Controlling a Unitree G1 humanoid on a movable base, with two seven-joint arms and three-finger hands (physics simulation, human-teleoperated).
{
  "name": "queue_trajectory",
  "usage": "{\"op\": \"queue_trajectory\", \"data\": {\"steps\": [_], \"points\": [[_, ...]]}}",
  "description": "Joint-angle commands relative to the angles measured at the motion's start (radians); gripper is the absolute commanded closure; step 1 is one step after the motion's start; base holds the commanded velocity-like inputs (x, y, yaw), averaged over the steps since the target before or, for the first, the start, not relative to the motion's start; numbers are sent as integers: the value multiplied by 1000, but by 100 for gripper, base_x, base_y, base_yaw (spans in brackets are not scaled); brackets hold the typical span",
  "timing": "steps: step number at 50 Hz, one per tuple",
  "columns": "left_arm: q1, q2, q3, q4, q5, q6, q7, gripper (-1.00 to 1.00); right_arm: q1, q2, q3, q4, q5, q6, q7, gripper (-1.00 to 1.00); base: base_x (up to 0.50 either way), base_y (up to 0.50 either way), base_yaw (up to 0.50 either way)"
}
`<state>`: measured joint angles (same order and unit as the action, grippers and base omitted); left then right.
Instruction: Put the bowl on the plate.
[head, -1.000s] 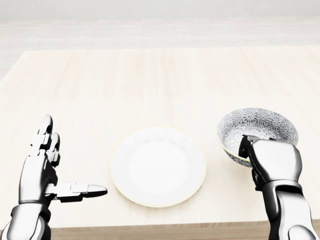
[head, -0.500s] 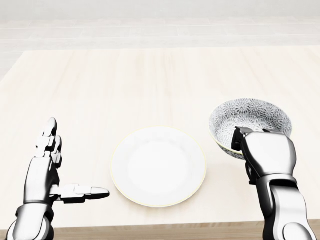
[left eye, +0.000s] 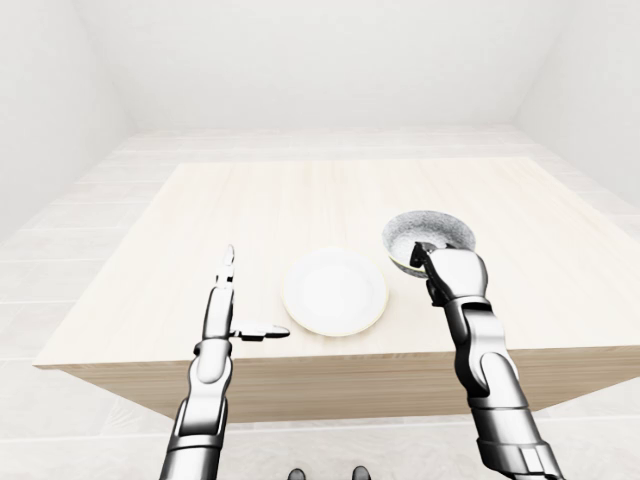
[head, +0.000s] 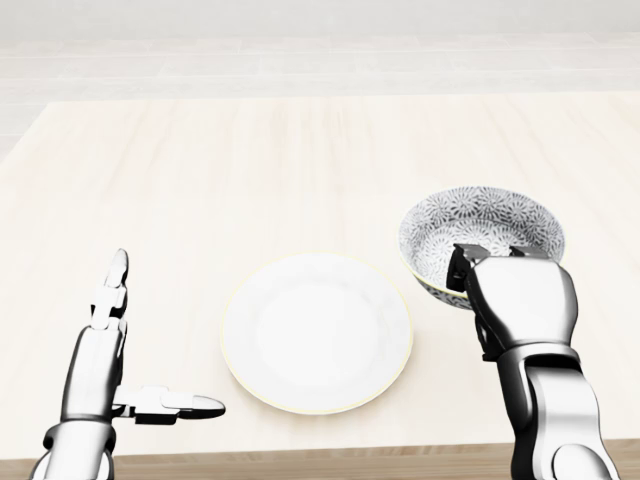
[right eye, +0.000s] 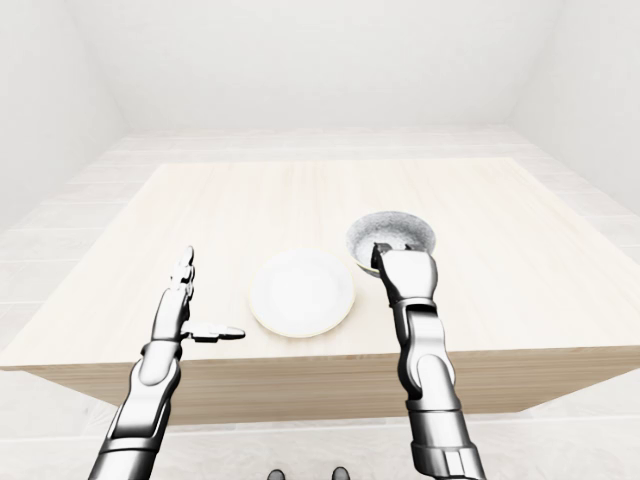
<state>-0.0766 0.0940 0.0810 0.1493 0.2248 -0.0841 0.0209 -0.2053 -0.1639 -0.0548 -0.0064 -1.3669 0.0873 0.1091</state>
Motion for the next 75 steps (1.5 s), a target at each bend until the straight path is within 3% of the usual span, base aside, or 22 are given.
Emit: {"op": "queue_trajectory", "data": {"steps": [1,7,75], "points": [[10,0,-8,18,67,-3,17,-100,-6,14,9,-19,12,0,-20,56,0,0,0],[6,3,-8,55,101,-3,43,-100,-4,23,24,-19,1,0,-19,56,0,0,0],[1,5,3,46,113,-3,34,-100,106,138,147,-203,-85,0,38,63,0,0,0]]}}
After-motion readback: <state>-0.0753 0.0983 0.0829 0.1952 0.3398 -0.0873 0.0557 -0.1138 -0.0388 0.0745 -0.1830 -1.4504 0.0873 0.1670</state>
